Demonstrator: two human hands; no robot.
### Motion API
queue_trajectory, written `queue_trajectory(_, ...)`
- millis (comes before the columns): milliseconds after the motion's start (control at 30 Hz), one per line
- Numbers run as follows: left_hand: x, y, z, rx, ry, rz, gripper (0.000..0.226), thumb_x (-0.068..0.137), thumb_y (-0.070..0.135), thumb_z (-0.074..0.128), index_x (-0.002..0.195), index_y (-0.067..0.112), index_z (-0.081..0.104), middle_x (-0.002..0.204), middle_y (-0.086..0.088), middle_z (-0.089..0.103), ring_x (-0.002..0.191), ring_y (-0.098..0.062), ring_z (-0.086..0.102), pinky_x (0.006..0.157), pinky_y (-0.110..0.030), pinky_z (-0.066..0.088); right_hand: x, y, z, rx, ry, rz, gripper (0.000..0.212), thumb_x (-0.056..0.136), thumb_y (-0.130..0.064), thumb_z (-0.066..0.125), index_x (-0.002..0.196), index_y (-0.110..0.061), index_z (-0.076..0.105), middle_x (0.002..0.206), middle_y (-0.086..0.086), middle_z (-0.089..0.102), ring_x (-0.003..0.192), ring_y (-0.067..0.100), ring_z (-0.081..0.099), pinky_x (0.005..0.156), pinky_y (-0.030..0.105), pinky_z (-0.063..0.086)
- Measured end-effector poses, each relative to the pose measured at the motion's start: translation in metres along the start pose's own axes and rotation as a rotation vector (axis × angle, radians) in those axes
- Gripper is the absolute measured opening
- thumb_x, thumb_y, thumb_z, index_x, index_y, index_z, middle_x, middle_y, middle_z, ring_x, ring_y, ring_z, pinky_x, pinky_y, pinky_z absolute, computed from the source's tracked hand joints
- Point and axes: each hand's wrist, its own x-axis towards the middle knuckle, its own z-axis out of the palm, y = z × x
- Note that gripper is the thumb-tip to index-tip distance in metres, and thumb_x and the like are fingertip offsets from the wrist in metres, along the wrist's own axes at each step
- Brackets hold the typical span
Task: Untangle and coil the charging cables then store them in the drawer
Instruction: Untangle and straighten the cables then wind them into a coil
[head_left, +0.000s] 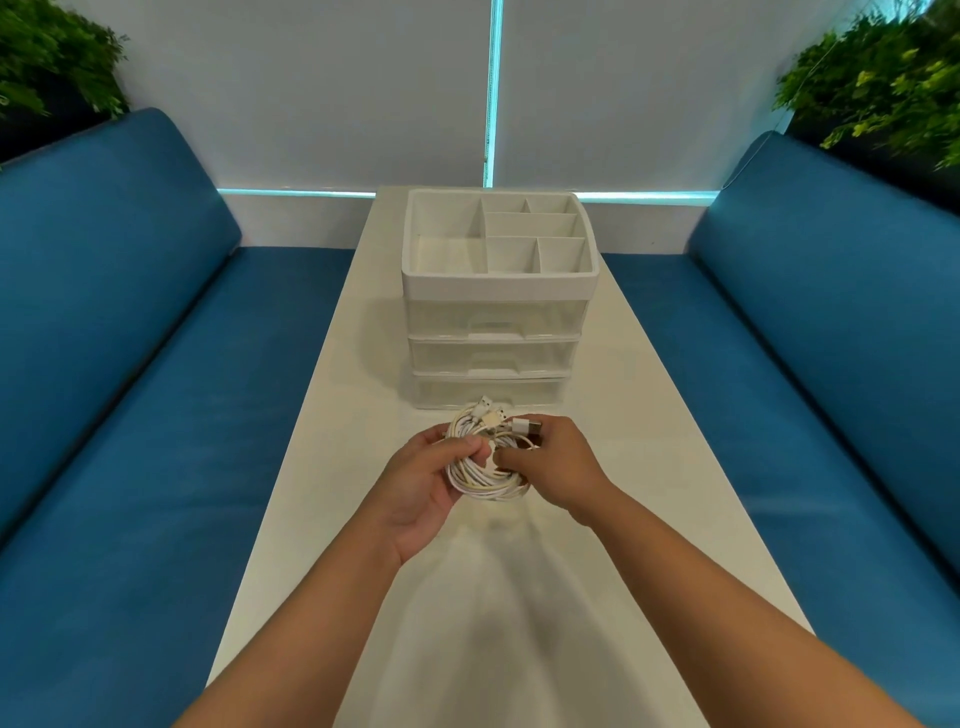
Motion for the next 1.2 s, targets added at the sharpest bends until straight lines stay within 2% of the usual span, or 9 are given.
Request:
queue_trajectory(233, 0.005, -0.010, 0.002, 0.215, 0.195, 0.062, 0.043, 0.080, -0.001, 0.072, 0.118, 0.002, 0.052, 0.077, -0.009, 0.073, 0.071, -0.018, 0.070, 0.075, -0.031, 0.053, 0.000, 0.000, 0.002, -0.057, 0.063, 0.015, 0.019, 0.071, -0.005, 0.067, 0.087, -0.012, 0.075, 0.074, 0.006, 0.073, 0.069, 0.023, 0.069, 0.067, 0.036, 0.055)
queue_trajectory(333, 0.005, -0.013, 0.001, 0.549, 0.347, 0.169, 0.052, 0.073, 0.024, 0.082, 0.114, 0.019, 0.050, 0.088, -0.007, 0.072, 0.079, -0.020, 0.065, 0.077, -0.032, 0.049, -0.001, 0.001, 0.001, -0.040, 0.076, 0.028, 0.018, 0.072, -0.005, 0.067, 0.087, -0.010, 0.075, 0.074, 0.008, 0.073, 0.072, 0.026, 0.072, 0.069, 0.039, 0.057)
queue_trajectory(467, 0.001, -0.017, -0.001, 1.119, 0.398, 0.520, 0.039, 0.082, 0.040, 0.073, 0.104, 0.025, 0.045, 0.066, 0.004, 0.066, 0.062, -0.019, 0.061, 0.059, -0.031, 0.047, -0.007, -0.002, 0.003, -0.055, 0.091, 0.027, 0.017, 0.075, -0.003, 0.065, 0.086, -0.010, 0.075, 0.071, 0.004, 0.071, 0.069, 0.020, 0.072, 0.063, 0.028, 0.054)
queue_trajectory(567, -0.001, -0.014, -0.003, 1.509, 0.487, 0.668, 0.026, 0.089, 0.049, 0.060, 0.101, 0.026, 0.054, 0.085, 0.006, 0.073, 0.076, -0.026, 0.067, 0.067, -0.035, 0.049, -0.011, -0.006, 0.004, -0.126, 0.114, 0.010, 0.012, 0.075, -0.004, 0.062, 0.076, -0.010, 0.072, 0.071, 0.010, 0.072, 0.065, 0.022, 0.067, 0.056, 0.023, 0.047)
queue_trajectory(667, -0.004, -0.013, -0.002, 1.678, 0.501, 0.756, 0.029, 0.093, 0.049, 0.052, 0.103, 0.025, 0.065, 0.090, 0.000, 0.072, 0.080, -0.030, 0.067, 0.065, -0.034, 0.044, -0.013, -0.009, 0.005, -0.175, 0.138, -0.017, 0.022, 0.076, -0.004, 0.059, 0.065, -0.023, 0.065, 0.066, 0.007, 0.067, 0.060, 0.020, 0.057, 0.053, 0.024, 0.042)
queue_trajectory(800, -0.005, -0.012, 0.006, 1.949, 0.492, 0.657, 0.040, 0.102, 0.042, 0.033, 0.099, 0.020, 0.066, 0.094, -0.002, 0.070, 0.082, -0.028, 0.065, 0.062, -0.030, 0.033, -0.012, -0.013, 0.008, -0.291, 0.150, -0.054, 0.028, 0.078, -0.005, 0.057, 0.101, -0.008, 0.073, 0.086, 0.007, 0.071, 0.071, 0.021, 0.063, 0.059, 0.023, 0.048)
queue_trajectory(900, -0.005, -0.011, 0.016, 2.005, 0.492, 0.613, 0.044, 0.105, 0.038, 0.026, 0.101, 0.017, 0.064, 0.100, -0.002, 0.066, 0.089, -0.027, 0.064, 0.065, -0.030, 0.033, -0.012, -0.019, 0.013, -0.356, 0.143, -0.077, 0.041, 0.081, -0.005, 0.058, 0.122, -0.006, 0.065, 0.118, 0.010, 0.068, 0.104, 0.026, 0.065, 0.084, 0.027, 0.050)
queue_trajectory(1067, 0.003, 0.013, 0.001, 1.723, 0.342, 0.549, 0.033, 0.098, 0.042, 0.050, 0.112, 0.021, 0.071, 0.101, -0.003, 0.073, 0.096, -0.026, 0.066, 0.079, -0.033, 0.050, -0.012, -0.015, 0.006, -0.269, 0.108, -0.027, 0.024, 0.075, -0.005, 0.060, 0.094, -0.006, 0.075, 0.108, 0.012, 0.073, 0.085, 0.030, 0.068, 0.069, 0.036, 0.054)
queue_trajectory(1200, 0.000, 0.031, -0.001, 1.738, 0.244, 0.561, 0.022, 0.097, 0.031, 0.057, 0.106, 0.023, 0.075, 0.095, -0.002, 0.074, 0.090, -0.024, 0.066, 0.078, -0.031, 0.051, -0.008, -0.016, -0.002, -0.299, 0.057, -0.033, 0.027, 0.076, -0.004, 0.061, 0.099, -0.008, 0.076, 0.117, 0.001, 0.070, 0.088, 0.020, 0.067, 0.067, 0.028, 0.050)
